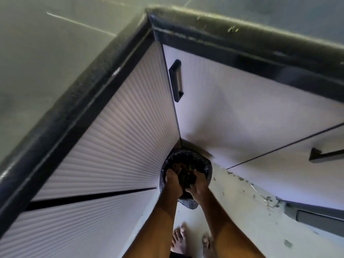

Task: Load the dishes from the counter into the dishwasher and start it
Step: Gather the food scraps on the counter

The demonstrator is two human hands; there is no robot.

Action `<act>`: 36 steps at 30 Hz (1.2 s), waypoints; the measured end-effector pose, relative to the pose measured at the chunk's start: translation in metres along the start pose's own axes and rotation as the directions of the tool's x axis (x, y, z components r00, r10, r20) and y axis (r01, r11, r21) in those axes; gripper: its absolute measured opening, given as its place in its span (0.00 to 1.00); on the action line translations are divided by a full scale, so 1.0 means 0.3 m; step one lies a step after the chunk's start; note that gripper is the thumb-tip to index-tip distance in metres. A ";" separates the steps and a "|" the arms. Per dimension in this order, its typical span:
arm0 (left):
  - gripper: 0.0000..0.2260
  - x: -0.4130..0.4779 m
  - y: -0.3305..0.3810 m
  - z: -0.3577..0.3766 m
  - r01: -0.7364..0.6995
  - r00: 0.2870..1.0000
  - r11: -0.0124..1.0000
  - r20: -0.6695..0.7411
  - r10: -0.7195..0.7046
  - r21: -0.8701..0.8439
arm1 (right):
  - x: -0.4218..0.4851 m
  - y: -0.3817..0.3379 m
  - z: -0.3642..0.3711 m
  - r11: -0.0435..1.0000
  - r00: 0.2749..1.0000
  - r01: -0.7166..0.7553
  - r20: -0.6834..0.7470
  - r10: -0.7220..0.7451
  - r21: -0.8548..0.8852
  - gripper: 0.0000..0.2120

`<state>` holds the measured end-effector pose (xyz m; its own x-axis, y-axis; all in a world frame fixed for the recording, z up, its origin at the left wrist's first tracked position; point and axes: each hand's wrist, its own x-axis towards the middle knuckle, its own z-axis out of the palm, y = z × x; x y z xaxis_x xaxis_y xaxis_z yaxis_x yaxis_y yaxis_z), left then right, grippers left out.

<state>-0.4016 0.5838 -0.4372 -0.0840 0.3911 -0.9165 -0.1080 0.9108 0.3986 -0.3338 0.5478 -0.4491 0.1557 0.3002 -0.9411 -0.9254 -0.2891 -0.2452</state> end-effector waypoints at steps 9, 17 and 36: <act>0.19 -0.566 0.155 0.004 -0.032 0.996 0.997 0.088 0.026 0.072 | -0.591 -0.139 0.051 0.988 0.988 0.155 0.009 -0.155 0.007 0.17; 0.16 -1.155 0.464 -0.048 -0.698 0.699 0.662 0.458 0.549 0.272 | -1.244 -0.378 0.267 0.746 0.740 0.652 0.326 -0.589 -0.135 0.12; 0.40 -0.907 1.213 0.098 -0.478 0.169 -0.281 0.401 0.900 0.833 | -1.076 -0.971 0.526 -0.376 0.080 0.557 0.498 -0.863 -0.741 0.35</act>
<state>-0.3890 0.8127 -0.0437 0.2855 0.9394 0.1899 0.8951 -0.3322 0.2973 -0.1691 0.6787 -0.0372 0.6390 0.7267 0.2521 0.6906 -0.3977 -0.6042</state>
